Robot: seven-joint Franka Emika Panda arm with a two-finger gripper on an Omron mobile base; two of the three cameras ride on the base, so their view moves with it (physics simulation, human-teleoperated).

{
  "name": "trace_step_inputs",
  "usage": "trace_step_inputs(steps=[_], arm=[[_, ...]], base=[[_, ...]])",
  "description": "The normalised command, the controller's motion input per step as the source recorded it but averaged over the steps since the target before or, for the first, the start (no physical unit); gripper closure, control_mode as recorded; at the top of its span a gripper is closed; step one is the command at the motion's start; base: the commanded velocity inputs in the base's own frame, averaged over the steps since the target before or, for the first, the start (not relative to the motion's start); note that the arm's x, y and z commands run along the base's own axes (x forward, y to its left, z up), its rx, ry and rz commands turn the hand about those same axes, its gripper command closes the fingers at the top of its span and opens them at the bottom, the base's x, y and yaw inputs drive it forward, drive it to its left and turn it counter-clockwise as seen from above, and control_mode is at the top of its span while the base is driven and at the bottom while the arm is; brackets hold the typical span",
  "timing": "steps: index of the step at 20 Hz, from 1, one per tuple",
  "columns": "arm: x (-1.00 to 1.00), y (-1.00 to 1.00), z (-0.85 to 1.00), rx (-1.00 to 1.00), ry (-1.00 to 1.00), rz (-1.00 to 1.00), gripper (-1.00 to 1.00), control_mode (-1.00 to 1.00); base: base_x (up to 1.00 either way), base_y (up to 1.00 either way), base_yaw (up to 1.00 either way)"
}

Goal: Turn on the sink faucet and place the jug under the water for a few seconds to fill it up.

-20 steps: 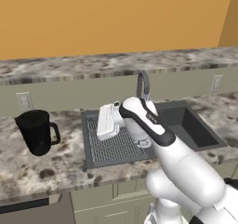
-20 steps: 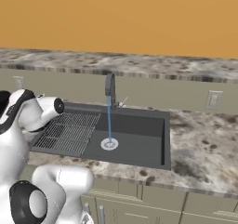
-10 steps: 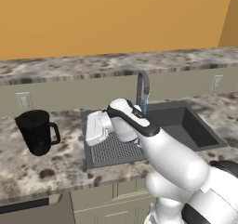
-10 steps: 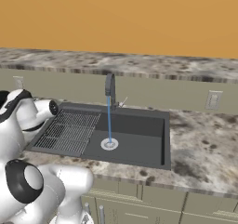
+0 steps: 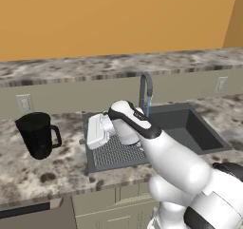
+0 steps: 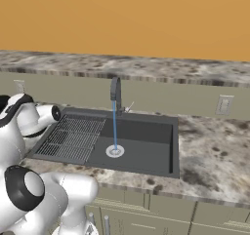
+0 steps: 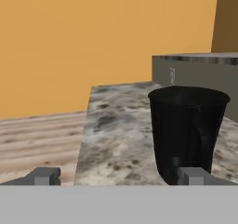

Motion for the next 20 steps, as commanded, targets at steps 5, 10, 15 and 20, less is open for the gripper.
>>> trace_step_inputs(steps=[5,10,15,20], arm=[[0.09,0.08,0.00,-0.01,0.00,-0.02,-1.00,-1.00],[0.11,0.03,0.00,0.00,0.00,-0.03,-1.00,-1.00],[0.03,-0.04,0.00,0.00,-0.01,-0.06,-1.00,-1.00],[0.16,0.00,0.00,0.00,0.00,-0.02,-1.00,-1.00]], base=[[0.00,0.00,0.00],[0.00,0.00,0.00],[0.00,0.00,0.00],[0.00,0.00,0.00]])
